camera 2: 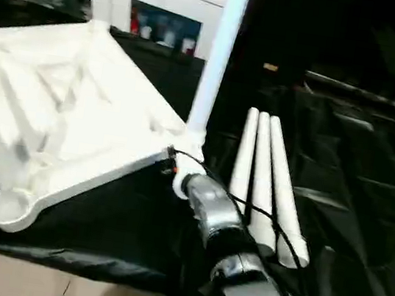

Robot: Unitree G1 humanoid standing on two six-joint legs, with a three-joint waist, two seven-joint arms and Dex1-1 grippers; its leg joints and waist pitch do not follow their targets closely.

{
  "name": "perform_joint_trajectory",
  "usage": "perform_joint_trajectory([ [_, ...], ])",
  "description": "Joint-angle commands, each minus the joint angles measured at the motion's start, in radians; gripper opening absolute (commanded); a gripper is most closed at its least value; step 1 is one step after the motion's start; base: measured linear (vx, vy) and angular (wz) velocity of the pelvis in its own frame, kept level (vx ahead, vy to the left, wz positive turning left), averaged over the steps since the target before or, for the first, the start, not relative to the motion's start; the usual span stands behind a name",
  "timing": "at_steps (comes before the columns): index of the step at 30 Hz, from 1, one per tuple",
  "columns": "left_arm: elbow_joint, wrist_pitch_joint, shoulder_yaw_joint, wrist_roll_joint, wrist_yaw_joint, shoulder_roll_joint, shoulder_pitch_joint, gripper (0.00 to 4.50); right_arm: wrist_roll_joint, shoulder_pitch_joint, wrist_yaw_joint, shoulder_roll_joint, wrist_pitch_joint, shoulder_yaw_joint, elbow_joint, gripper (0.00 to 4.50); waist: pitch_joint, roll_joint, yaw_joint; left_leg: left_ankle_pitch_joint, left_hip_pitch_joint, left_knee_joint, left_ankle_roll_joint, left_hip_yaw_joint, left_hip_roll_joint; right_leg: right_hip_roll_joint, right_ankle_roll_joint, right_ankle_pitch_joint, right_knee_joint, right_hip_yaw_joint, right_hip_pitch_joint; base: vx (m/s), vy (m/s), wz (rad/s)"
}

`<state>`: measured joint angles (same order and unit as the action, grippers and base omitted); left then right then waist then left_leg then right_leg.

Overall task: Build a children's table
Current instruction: Rotate table base

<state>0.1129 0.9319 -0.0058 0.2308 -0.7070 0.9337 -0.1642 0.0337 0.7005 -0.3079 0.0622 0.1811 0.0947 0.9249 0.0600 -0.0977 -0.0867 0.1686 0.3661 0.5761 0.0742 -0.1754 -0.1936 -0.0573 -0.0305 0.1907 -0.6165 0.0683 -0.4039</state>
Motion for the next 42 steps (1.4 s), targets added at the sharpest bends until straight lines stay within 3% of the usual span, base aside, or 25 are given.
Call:
perform_joint_trajectory([
  [1,0.052,0.019,-0.025,-0.021,-0.019,-0.006,-0.003,3.7,0.007,0.012,0.001,-0.006,-0.024,-0.012,0.004,1.53,-0.059,0.044,0.006,0.242,-0.027,-0.073,0.071,0.012,-0.041,-0.079,-0.172,0.132,0.058,-0.059,0.033,0.0,0.0,0.0],
  [8,0.063,0.018,-0.028,-0.033,-0.007,-0.05,-0.015,4.33,0.004,0.008,-0.01,-0.017,-0.04,-0.014,0.015,0.85,-0.06,0.043,0.008,0.262,-0.024,-0.071,0.073,0.015,-0.04,-0.08,-0.16,0.169,0.061,-0.059,0.038,0.0,0.0,0.0],
  [12,0.164,0.067,-0.032,-0.137,-0.04,-0.16,-0.061,4.5,0.001,0.012,-0.07,-0.021,-0.066,-0.007,0.029,0.52,-0.062,0.05,0.0,0.262,-0.031,-0.067,0.076,0.011,-0.041,-0.078,-0.178,0.129,0.057,-0.059,0.032,0.0,0.0,0.0],
  [17,0.217,0.078,-0.063,-0.177,-0.061,-0.198,-0.065,4.5,0.003,0.014,-0.09,-0.016,-0.073,-0.003,0.036,0.07,-0.059,0.042,0.007,0.293,-0.018,-0.069,0.074,0.016,-0.039,-0.08,-0.172,0.174,0.06,-0.058,0.042,0.0,0.0,0.0],
  [21,0.221,0.066,-0.141,-0.179,-0.061,-0.258,-0.057,4.5,0.004,0.027,-0.093,-0.002,-0.081,0.0,0.045,0.07,-0.057,0.041,0.013,0.334,-0.02,-0.067,0.071,0.019,-0.039,-0.081,-0.142,0.289,0.07,-0.06,0.036,0.0,0.0,0.0],
  [27,0.105,0.001,-0.176,-0.133,0.066,-0.37,-0.104,4.5,-0.013,0.017,-0.102,-0.013,-0.081,0.014,-0.028,0.07,-0.058,0.043,0.008,0.342,-0.024,-0.065,0.063,0.017,-0.038,-0.076,-0.132,0.291,0.074,-0.06,0.031,0.0,0.0,0.0],
  [29,0.105,0.001,-0.176,-0.133,0.066,-0.37,-0.104,4.5,-0.013,0.017,-0.102,-0.013,-0.081,0.014,-0.028,0.07,-0.058,0.042,0.008,0.346,-0.021,-0.067,0.064,0.021,-0.038,-0.078,-0.122,0.319,0.076,-0.058,0.034,0.0,0.0,0.0],
  [30,0.056,-0.029,-0.168,-0.126,0.124,-0.411,-0.132,4.5,-0.012,0.008,-0.09,-0.022,-0.042,0.01,-0.094,0.07,-0.058,0.049,0.011,0.346,-0.018,-0.067,0.065,0.022,-0.037,-0.078,-0.121,0.318,0.074,-0.058,0.035,0.0,0.0,0.0],
  [32,0.037,-0.045,-0.166,-0.122,0.143,-0.424,-0.142,4.5,-0.013,0.005,-0.081,-0.028,-0.022,0.009,-0.121,0.07,-0.06,0.043,0.011,0.342,-0.021,-0.064,0.06,0.021,-0.036,-0.076,-0.115,0.312,0.077,-0.058,0.033,0.0,0.0,0.0],
  [33,0.012,-0.066,-0.162,-0.115,0.166,-0.44,-0.153,4.5,-0.016,0.0,-0.071,-0.034,0.007,0.008,-0.156,0.07,-0.059,0.045,0.013,0.326,-0.012,-0.067,0.058,0.023,-0.035,-0.076,-0.112,0.31,0.076,-0.057,0.04,0.0,0.0,0.0],
  [34,-0.015,-0.087,-0.157,-0.103,0.19,-0.448,-0.167,4.5,-0.016,-0.011,-0.054,-0.056,0.088,-0.001,-0.24,0.07,-0.061,0.061,0.01,0.326,-0.017,-0.066,0.062,0.024,-0.035,-0.076,-0.112,0.302,0.075,-0.058,0.036,0.0,0.0,0.0],
  [35,-0.024,-0.097,-0.157,-0.093,0.194,-0.442,-0.173,4.5,-0.012,-0.023,-0.045,-0.075,0.154,-0.01,-0.31,0.07,-0.061,0.054,0.011,0.312,-0.022,-0.064,0.057,0.022,-0.034,-0.068,-0.109,0.265,0.074,-0.058,0.035,0.0,0.0,0.0],
  [37,0.002,-0.091,-0.149,-0.101,0.16,-0.416,-0.179,4.5,0.019,-0.041,-0.031,-0.11,0.303,-0.055,-0.451,0.23,-0.062,0.052,0.007,0.264,-0.018,-0.066,0.056,0.023,-0.034,-0.065,-0.107,0.197,0.065,-0.058,0.045,0.0,0.0,0.0],
  [39,0.026,-0.095,-0.147,-0.115,0.125,-0.394,-0.18,4.5,0.025,-0.044,-0.009,-0.126,0.363,-0.082,-0.503,0.32,-0.064,0.058,0.005,0.239,-0.017,-0.063,0.062,0.019,-0.032,-0.069,-0.115,0.16,0.062,-0.057,0.045,0.0,0.0,0.0],
  [40,0.057,-0.09,-0.139,-0.148,0.077,-0.373,-0.187,4.5,0.02,-0.038,0.023,-0.147,0.449,-0.109,-0.546,0.43,-0.065,0.06,0.005,0.228,-0.019,-0.061,0.065,0.018,-0.032,-0.069,-0.119,0.148,0.061,-0.058,0.043,0.0,0.0,0.0],
  [42,0.083,-0.131,-0.14,-0.192,0.014,-0.352,-0.191,4.5,0.008,-0.024,0.075,-0.161,0.535,-0.143,-0.571,0.57,-0.066,0.062,0.006,0.202,-0.02,-0.059,0.07,0.016,-0.03,-0.067,-0.139,0.101,0.055,-0.057,0.044,0.0,0.0,0.0],
])
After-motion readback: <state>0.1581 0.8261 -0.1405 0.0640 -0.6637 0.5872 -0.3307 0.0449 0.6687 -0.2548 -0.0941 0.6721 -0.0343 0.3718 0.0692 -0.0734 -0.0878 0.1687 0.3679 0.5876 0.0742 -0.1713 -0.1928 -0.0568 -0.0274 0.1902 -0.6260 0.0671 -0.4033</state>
